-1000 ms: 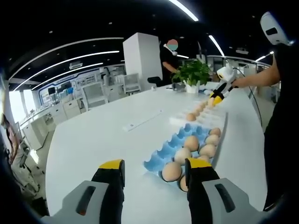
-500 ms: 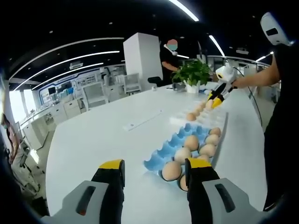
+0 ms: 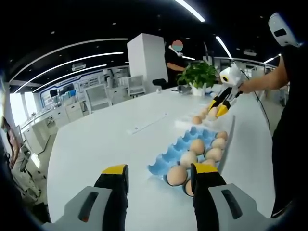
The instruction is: Place the egg into an empty slot of the egg tray after lifting it from the table, then release the egg inside the slot.
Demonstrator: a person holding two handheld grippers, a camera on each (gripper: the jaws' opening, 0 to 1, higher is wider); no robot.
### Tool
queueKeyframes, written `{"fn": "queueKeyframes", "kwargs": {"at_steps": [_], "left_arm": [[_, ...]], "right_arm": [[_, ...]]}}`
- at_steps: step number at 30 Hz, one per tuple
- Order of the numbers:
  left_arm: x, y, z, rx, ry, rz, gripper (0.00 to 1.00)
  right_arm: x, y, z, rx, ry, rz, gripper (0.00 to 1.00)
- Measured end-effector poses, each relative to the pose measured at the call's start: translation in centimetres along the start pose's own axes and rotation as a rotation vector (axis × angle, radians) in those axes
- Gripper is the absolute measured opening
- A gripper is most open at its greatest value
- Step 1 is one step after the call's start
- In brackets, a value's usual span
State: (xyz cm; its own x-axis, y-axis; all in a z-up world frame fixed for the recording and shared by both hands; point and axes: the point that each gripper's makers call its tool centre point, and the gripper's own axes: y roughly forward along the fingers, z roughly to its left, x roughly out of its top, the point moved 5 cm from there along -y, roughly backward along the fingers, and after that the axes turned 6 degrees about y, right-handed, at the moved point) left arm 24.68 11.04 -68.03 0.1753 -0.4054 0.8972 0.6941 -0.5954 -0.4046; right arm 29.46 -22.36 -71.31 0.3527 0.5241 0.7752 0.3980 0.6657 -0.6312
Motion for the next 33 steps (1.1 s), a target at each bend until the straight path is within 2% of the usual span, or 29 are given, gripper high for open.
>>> {"fn": "queueKeyframes", "kwargs": {"at_steps": [23, 33], "left_arm": [[0.0, -0.2, 0.2, 0.007, -0.002, -0.002, 0.52], [-0.2, -0.5, 0.2, 0.009, -0.007, 0.001, 0.52]], "right_arm": [[2.8, 4.7, 4.3, 0.14, -0.064, -0.009, 0.25], [3.0, 6.6, 5.0, 0.175, -0.075, 0.012, 0.25]]}}
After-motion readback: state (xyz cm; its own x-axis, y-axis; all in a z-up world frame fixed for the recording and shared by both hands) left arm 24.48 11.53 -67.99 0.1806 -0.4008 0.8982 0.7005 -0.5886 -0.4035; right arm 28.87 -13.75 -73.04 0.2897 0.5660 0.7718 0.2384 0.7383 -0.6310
